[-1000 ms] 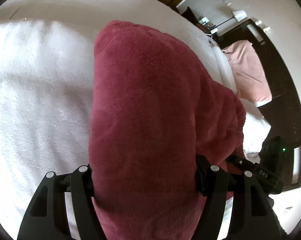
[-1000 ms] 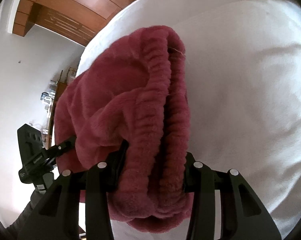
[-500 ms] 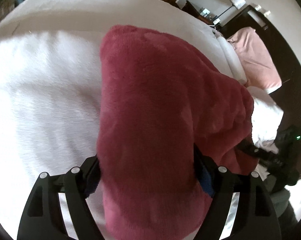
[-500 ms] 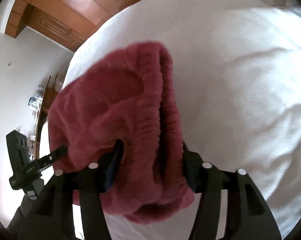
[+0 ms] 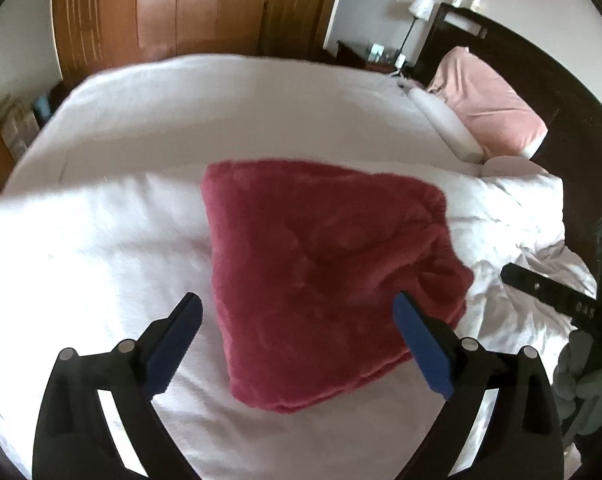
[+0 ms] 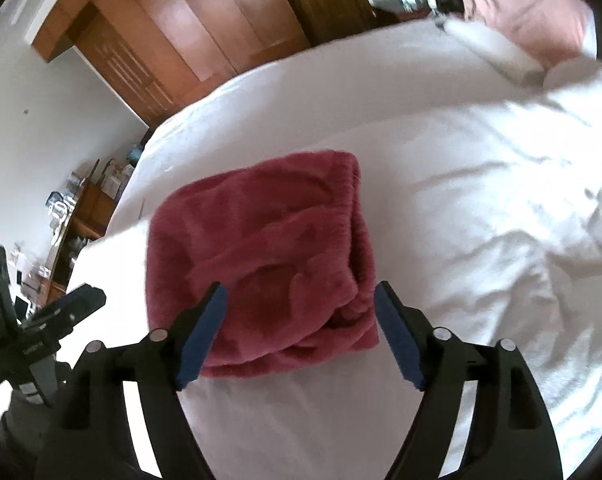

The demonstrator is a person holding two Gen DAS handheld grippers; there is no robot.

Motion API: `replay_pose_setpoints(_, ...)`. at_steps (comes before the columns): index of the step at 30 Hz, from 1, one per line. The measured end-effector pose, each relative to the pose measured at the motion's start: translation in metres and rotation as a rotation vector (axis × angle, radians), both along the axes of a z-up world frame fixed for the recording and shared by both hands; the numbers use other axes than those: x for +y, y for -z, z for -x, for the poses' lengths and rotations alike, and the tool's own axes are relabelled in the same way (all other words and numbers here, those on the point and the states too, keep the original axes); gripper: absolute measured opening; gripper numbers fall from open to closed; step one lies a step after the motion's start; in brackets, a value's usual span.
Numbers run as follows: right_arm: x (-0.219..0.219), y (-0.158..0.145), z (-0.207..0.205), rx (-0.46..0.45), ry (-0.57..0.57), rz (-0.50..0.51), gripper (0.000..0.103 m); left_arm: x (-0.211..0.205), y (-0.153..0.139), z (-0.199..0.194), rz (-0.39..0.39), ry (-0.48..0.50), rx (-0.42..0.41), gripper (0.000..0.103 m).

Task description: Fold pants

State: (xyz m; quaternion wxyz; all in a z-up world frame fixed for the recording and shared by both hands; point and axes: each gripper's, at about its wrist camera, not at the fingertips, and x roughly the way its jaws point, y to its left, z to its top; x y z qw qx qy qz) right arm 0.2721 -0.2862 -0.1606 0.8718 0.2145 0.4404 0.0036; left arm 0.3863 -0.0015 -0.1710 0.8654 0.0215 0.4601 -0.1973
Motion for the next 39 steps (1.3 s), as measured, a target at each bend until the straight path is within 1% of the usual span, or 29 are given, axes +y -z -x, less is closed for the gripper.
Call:
replay_pose_setpoints(3, 0.007, -0.022, 0.02, -0.047, -0.007, 0.051, 0.086, -0.003, -0.021, 0.016, -0.029, -0.009, -0.049, 0.096)
replay_pose_setpoints(6, 0.01, -0.034, 0.03, -0.065, -0.021, 0.086, 0.092, -0.01, -0.04, 0.032, -0.051, 0.004, -0.106, 0.096)
replay_pose_setpoints(10, 0.016, -0.049, 0.042, -0.091, -0.045, 0.13, 0.094, -0.017, -0.062, 0.052, -0.071, 0.013, -0.165, 0.097)
replay_pose_setpoints(14, 0.027, -0.063, 0.051, -0.107, -0.068, 0.162, 0.096, -0.018, -0.078, 0.062, -0.063, -0.009, -0.181, 0.098)
replay_pose_setpoints(16, 0.029, -0.069, 0.055, -0.118, -0.073, 0.174, 0.097, -0.016, -0.085, 0.067, -0.059, -0.036, -0.189, 0.098)
replay_pose_setpoints(20, 0.031, -0.079, 0.062, -0.138, -0.075, 0.181, 0.098, -0.012, -0.091, 0.076, -0.043, -0.069, -0.208, 0.098)
replay_pose_setpoints(22, 0.034, -0.082, 0.064, -0.146, -0.076, 0.195, 0.099, -0.011, -0.094, 0.082, -0.055, -0.081, -0.23, 0.098)
replay_pose_setpoints(24, 0.036, -0.084, 0.067, -0.151, -0.08, 0.206, 0.099, -0.011, -0.096, 0.085, -0.079, -0.092, -0.254, 0.098)
replay_pose_setpoints(28, 0.038, -0.087, 0.069, -0.158, -0.088, 0.211, 0.099, -0.014, -0.1, 0.09, -0.158, -0.129, -0.299, 0.098)
replay_pose_setpoints(32, 0.043, -0.091, 0.072, -0.172, -0.099, 0.236, 0.099, -0.019, -0.101, 0.093, -0.241, -0.175, -0.319, 0.098)
replay_pose_setpoints(34, 0.047, -0.092, 0.073, -0.177, -0.112, 0.254, 0.099, -0.021, -0.101, 0.095, -0.272, -0.183, -0.332, 0.098)
replay_pose_setpoints(37, 0.05, -0.091, 0.074, -0.179, -0.125, 0.263, 0.099, -0.024, -0.102, 0.098, -0.284, -0.168, -0.339, 0.098)
replay_pose_setpoints(39, 0.051, -0.091, 0.075, -0.178, -0.129, 0.266, 0.099, -0.025, -0.101, 0.099, -0.285, -0.154, -0.33, 0.098)
